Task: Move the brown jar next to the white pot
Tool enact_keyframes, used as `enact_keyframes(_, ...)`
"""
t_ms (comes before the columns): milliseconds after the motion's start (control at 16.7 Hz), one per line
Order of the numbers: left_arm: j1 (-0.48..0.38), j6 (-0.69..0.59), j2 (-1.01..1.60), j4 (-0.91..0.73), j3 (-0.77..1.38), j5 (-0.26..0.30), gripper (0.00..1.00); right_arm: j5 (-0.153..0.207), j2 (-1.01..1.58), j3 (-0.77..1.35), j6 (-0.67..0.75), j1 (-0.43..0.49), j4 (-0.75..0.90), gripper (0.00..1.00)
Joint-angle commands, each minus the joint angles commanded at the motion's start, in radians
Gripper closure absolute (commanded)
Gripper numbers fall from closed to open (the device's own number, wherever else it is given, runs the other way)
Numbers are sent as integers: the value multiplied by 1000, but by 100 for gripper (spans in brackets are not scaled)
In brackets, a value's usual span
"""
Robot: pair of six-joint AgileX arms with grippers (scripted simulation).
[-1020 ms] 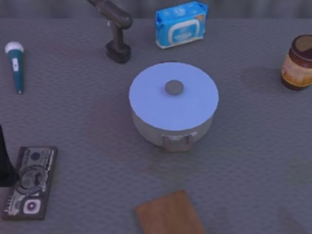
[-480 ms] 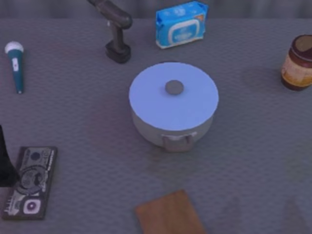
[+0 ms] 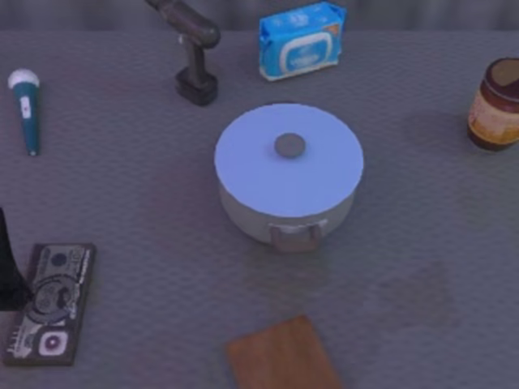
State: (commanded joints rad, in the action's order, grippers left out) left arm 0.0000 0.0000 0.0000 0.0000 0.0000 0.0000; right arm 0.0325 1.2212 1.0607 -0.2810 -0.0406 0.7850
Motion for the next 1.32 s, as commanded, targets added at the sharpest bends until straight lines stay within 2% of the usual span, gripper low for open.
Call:
enact_keyframes(480, 0, 0, 0, 0, 0, 0, 0, 41, 732, 823, -205, -6, 366, 0)
enact_keyframes(780, 0, 0, 0, 0, 0, 0, 0, 67, 1094, 1226, -310, -1, 524, 0)
enact_keyframes(1020, 0, 0, 0, 0, 0, 0, 0, 80, 1266, 1411, -358, 2, 598, 0)
enact_keyframes(1320, 0, 0, 0, 0, 0, 0, 0, 83, 1301, 1449, -368, 3, 614, 0)
